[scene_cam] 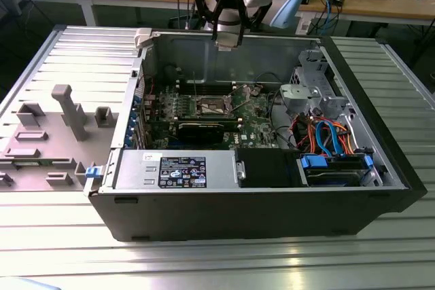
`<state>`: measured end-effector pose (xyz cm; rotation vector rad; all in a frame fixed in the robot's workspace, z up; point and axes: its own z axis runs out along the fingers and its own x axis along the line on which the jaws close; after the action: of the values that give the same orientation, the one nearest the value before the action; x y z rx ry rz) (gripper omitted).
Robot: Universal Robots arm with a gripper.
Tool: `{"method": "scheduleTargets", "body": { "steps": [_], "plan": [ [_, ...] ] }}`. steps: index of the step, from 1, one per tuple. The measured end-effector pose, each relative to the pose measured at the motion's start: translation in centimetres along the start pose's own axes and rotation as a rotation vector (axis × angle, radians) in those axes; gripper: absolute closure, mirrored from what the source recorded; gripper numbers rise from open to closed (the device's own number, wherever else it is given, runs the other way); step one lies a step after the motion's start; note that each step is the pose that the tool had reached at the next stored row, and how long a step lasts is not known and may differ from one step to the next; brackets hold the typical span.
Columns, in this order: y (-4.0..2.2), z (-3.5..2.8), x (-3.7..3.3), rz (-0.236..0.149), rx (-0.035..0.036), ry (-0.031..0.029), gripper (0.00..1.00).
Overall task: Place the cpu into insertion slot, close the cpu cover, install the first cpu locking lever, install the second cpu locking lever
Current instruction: 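Place the cpu into insertion slot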
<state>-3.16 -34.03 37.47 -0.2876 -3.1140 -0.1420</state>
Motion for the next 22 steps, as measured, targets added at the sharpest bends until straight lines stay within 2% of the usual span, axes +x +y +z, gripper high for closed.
{"method": "scheduleTargets", "body": {
  "steps": [4, 11, 14, 19, 22],
  "plan": [
    [-0.01, 0.04, 0.03, 0.039, -0.0007, -0.0034, 0.46],
    [-0.01, 0.05, 0.06, 0.043, -0.0008, -0.0039, 0.46],
    [-0.01, 0.13, 0.06, 0.058, -0.0013, -0.0054, 0.46],
    [-0.03, 0.35, 0.06, 0.112, -0.0021, -0.01, 0.46],
    [-0.06, 0.57, 0.1, 0.16, -0.0029, -0.0144, 0.46]
  ]
}}
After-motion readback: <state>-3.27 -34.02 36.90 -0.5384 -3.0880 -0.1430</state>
